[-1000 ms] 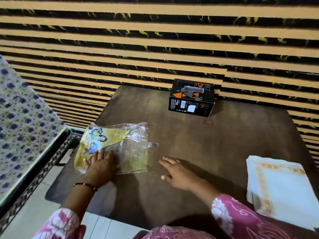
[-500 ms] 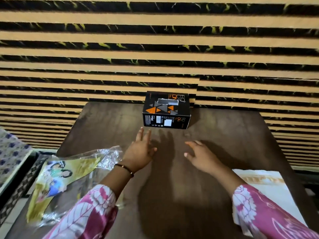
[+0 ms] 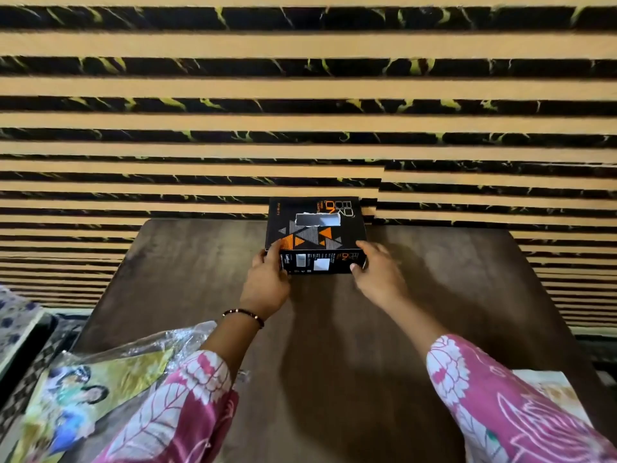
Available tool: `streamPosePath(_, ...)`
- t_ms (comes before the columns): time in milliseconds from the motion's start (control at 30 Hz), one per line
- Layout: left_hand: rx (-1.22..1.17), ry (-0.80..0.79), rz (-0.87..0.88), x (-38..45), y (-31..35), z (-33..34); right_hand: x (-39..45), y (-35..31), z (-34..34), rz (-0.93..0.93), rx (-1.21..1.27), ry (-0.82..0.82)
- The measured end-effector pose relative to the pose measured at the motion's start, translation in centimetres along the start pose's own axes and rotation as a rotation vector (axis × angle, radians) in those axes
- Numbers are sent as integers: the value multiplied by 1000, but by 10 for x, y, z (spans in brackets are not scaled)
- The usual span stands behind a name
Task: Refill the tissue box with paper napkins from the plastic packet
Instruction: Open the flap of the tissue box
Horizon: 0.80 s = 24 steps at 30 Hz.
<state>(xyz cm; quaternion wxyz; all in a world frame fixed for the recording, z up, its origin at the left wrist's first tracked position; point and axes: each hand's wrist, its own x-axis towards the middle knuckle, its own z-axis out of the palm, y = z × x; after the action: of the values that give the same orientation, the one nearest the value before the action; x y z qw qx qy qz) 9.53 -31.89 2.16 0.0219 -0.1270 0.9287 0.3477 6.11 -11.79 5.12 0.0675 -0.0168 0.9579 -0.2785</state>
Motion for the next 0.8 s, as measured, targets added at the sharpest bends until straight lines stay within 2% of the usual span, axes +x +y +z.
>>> streamPosePath(267,23,18,59,-76,-4,18,-62,25,6,0,54,29)
streamPosePath(433,-19,-4,34,-122,-14,21,-114,35,14,8,112,16)
streamPosePath(633,86,56,130,-174,-18,10,-171,47,12,-26,148,71)
streamPosePath(800,-1,90,187,-211,-29,2,-212,67,10,-51,207,20)
